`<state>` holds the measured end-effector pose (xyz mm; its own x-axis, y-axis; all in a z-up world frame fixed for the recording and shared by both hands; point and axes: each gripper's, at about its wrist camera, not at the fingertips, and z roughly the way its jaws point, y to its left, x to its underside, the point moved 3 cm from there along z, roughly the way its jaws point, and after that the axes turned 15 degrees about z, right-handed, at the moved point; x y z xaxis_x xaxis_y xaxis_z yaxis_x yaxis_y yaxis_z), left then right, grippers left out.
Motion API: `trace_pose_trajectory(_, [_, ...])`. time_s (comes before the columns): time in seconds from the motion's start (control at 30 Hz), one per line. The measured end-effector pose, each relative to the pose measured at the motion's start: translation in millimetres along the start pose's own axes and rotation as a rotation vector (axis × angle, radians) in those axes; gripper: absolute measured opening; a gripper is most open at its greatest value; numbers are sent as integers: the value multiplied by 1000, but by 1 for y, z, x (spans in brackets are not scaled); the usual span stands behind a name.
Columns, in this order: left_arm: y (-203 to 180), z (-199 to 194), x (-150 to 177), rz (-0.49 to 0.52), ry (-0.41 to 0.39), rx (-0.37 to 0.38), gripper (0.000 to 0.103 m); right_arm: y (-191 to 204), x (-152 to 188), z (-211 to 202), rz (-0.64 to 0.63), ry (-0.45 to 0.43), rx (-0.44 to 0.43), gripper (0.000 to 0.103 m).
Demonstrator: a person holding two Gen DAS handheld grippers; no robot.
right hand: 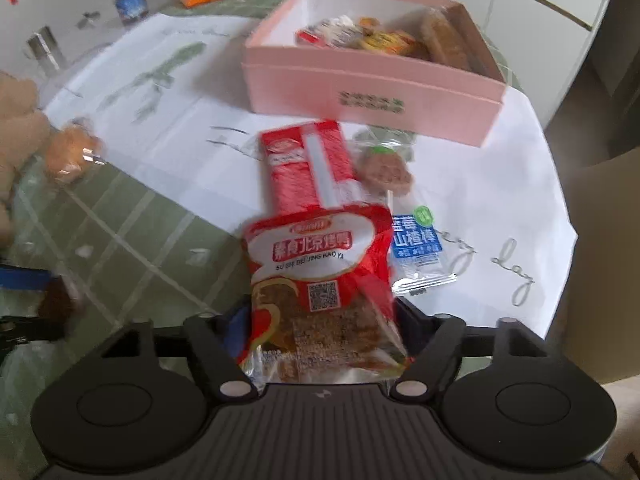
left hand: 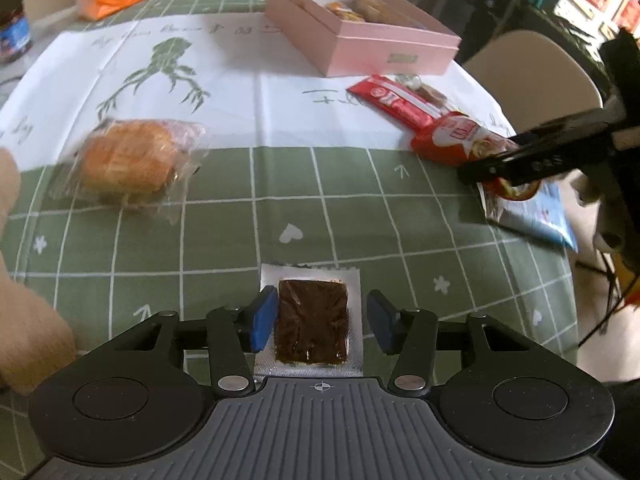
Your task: Organize snacks
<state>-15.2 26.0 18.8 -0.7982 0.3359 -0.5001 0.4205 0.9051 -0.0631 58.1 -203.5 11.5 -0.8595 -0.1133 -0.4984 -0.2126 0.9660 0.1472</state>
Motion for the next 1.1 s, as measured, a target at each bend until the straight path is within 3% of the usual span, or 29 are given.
trace_pose_trajectory(0.2, [0, -1, -1, -3, 8, 5, 53, 15, -1, -28, -43, -47, -31, 71])
trace_pose_trajectory(0.3, [-3, -1, 0, 30, 12, -46, 40, 18, -3, -33, -52, -53, -27, 71])
trace_pose_trajectory(0.47, [-4, -2, 4, 18, -14, -63, 37, 19, 1, -34, -70, -59, 4, 71])
trace_pose_trajectory(0.5, [-4, -3, 4, 16, -19, -78, 32, 18, 1, -34, -69, -59, 9, 71])
trace_pose_trajectory(0.7, [-18, -3, 7, 117, -43, -109, 32, 10, 4, -36, -65, -59, 22, 72])
trace_pose_trajectory(0.97, [-25, 0, -1, 114, 16, -106, 32, 5, 13, -29, -49, -41, 34, 72])
trace_pose_trajectory(1.1, [-24, 2, -2, 77, 25, -53, 32, 7, 17, -28, -56, -35, 23, 73])
